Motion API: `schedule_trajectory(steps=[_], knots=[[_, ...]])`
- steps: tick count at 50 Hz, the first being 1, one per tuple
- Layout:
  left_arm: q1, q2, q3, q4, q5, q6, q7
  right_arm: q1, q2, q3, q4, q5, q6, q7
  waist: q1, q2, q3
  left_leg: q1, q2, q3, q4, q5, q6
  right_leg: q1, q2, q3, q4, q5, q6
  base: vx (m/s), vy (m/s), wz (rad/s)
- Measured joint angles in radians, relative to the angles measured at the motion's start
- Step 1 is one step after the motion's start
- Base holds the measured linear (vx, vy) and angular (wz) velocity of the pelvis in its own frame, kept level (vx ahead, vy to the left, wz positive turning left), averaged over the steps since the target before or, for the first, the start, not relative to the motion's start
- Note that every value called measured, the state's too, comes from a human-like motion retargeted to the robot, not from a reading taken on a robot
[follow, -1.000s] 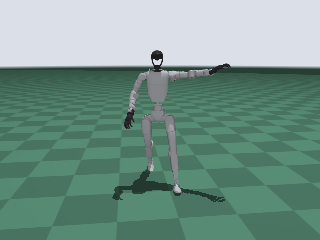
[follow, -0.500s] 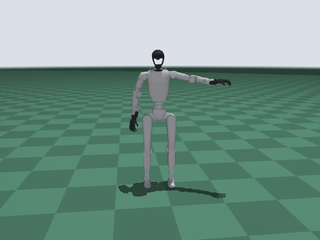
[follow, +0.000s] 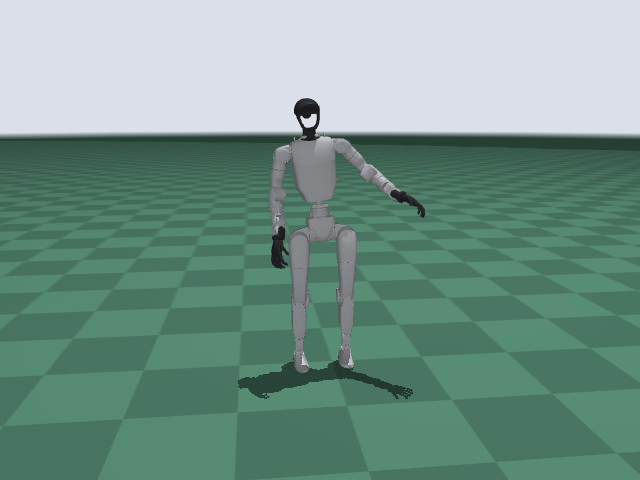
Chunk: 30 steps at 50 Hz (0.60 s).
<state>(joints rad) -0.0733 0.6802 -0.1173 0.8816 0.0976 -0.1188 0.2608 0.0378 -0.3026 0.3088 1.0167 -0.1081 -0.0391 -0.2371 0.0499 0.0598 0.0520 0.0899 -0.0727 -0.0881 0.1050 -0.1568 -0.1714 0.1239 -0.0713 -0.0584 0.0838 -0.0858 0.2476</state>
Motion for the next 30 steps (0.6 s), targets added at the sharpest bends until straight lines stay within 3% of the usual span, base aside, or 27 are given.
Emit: schedule_trajectory(steps=[5, 10, 16, 23, 26, 30], knots=[[0.037, -0.133, -0.11, 0.147, 0.076, 0.008, -0.174, -0.006, -0.014, 0.057, -0.036, -0.063, -0.01, 0.106, 0.0, -0.004, -0.008, -0.007, 0.0, -0.004, 0.001, -0.003, 0.005, -0.007, 0.0, -0.004, 0.002, -0.004, -0.001, 0.05, -0.03, 0.02], [0.076, -0.268, -0.128, 0.262, 0.022, 0.011, -0.182, -0.025, -0.018, 0.068, -0.022, -0.078, -0.015, 0.116, -0.001, 0.0, 0.005, -0.007, 0.001, -0.007, -0.004, -0.003, 0.009, -0.007, 0.001, -0.008, -0.001, -0.006, -0.004, 0.0, 0.0, 0.0], [0.152, -0.37, -0.093, 0.232, -0.042, -0.002, -0.049, -0.022, -0.009, 0.036, 0.03, -0.035, -0.014, 0.005, 0.032, 0.01, 0.012, -0.045, -0.003, -0.011, 0.01, 0.0, 0.012, -0.031, -0.002, -0.015, -0.006, -0.002, -0.007, 0.0, 0.0, 0.03], [0.175, -0.398, -0.107, 0.135, -0.074, -0.024, 0.067, 0.0, -0.013, 0.023, 0.055, -0.035, -0.012, -0.063, 0.085, 0.02, 0.087, -0.055, -0.022, -0.038, 0.026, -0.007, 0.016, -0.011, -0.029, -0.09, -0.005, -0.005, 0.006, -0.04, 0.02, 0.52], [0.177, -0.399, -0.123, 0.105, -0.066, -0.026, 0.091, 0.016, -0.016, 0.029, 0.06, -0.04, -0.014, -0.08, 0.09, 0.019, 0.094, -0.087, -0.001, 0.072, 0.056, -0.027, 0.023, -0.006, -0.047, -0.153, -0.02, -0.003, 0.009, -0.04, 0.04, 1.14], [0.171, -0.39, -0.14, 0.077, -0.048, -0.025, 0.108, 0.024, -0.009, 0.03, 0.075, -0.052, -0.013, -0.095, 0.083, 0.006, 0.098, -0.117, 0.066, 0.351, 0.105, -0.063, 0.026, -0.004, -0.076, -0.262, -0.018, -0.014, 0.014, -0.02, 0.06, 1.43]])
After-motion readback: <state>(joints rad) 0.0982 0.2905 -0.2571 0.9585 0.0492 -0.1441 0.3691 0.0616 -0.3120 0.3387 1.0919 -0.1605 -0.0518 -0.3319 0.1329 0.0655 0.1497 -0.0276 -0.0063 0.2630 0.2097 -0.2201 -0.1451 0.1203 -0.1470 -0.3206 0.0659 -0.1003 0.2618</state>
